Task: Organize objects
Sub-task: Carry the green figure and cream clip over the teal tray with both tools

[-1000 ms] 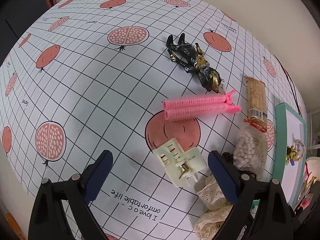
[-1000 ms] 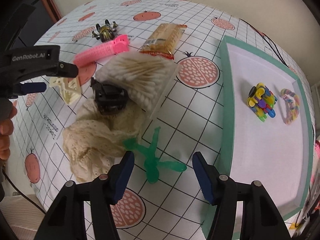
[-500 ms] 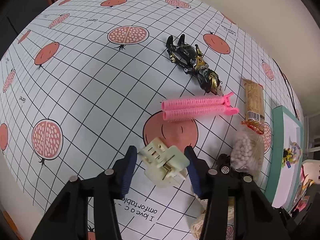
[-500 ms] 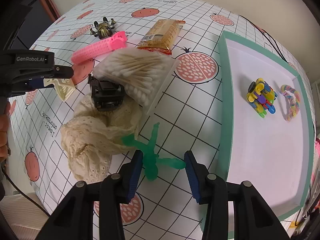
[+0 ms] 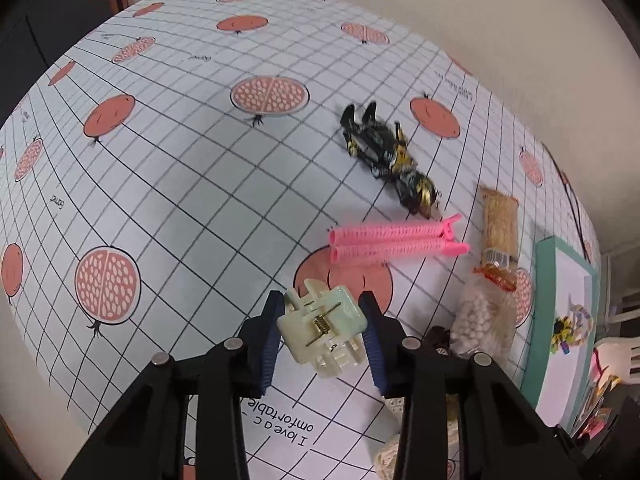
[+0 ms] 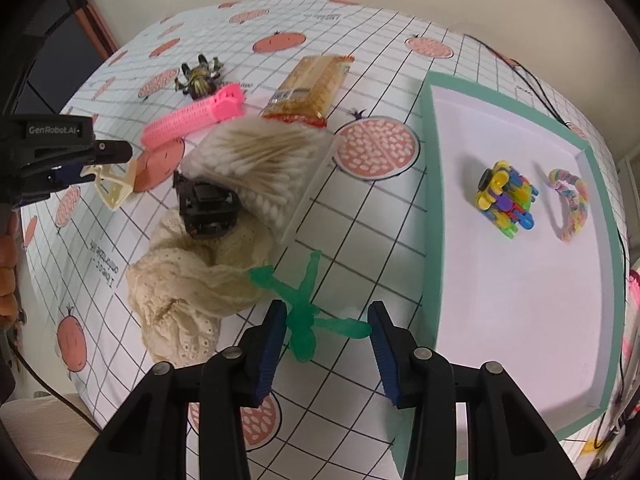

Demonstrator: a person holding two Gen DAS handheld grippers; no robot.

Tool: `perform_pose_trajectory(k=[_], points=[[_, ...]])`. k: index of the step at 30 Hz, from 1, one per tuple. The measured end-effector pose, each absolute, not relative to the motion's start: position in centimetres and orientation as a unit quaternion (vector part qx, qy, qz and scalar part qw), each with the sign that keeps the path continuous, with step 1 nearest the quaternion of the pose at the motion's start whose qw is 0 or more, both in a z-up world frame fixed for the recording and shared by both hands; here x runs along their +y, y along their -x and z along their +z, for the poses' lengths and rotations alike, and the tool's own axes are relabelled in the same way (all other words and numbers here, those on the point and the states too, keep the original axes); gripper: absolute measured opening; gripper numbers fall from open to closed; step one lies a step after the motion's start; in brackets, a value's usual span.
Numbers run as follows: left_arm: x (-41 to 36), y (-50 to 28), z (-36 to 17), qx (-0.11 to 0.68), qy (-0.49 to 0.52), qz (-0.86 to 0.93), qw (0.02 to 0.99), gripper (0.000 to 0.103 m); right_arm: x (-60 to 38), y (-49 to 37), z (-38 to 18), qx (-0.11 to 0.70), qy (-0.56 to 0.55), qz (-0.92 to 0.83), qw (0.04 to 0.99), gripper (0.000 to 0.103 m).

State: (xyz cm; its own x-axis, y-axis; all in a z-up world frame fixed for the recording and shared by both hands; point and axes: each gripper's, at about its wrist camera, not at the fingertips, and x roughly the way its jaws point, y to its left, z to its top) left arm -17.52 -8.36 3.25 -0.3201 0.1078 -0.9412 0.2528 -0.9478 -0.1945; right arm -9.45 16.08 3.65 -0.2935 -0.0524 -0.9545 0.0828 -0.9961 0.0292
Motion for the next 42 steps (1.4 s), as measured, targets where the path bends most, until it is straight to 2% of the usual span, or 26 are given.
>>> perform_pose_trajectory(k=[11, 22, 35, 42], points=[[-8.3, 16.9, 7.5, 0.173, -0.502, -0.847, 0.041, 0.039, 16.3, 9.5, 7.0, -0.018, -0.522, -0.852, 0.032, 0.045], [-5.8, 15.5, 10.7, 0.187, -0.445, -0.876, -0.006, 0.039, 19.3, 9.3, 9.1, -0.039, -0.464, -0.884, -0.037, 0.045], [3.6, 13.3, 12.5, 0.129, -0.427, -0.887, -0.115, 0.040, 25.4, 8.2, 9.8, -0.094, -0.449, -0.882, -0.108, 0.045], [9.6, 11.2, 12.6, 0.071, -0.418, -0.890, -0.165, 0.040, 27.6, 7.5, 9.4, -0.107, -0.452, -0.876, -0.131, 0.045]])
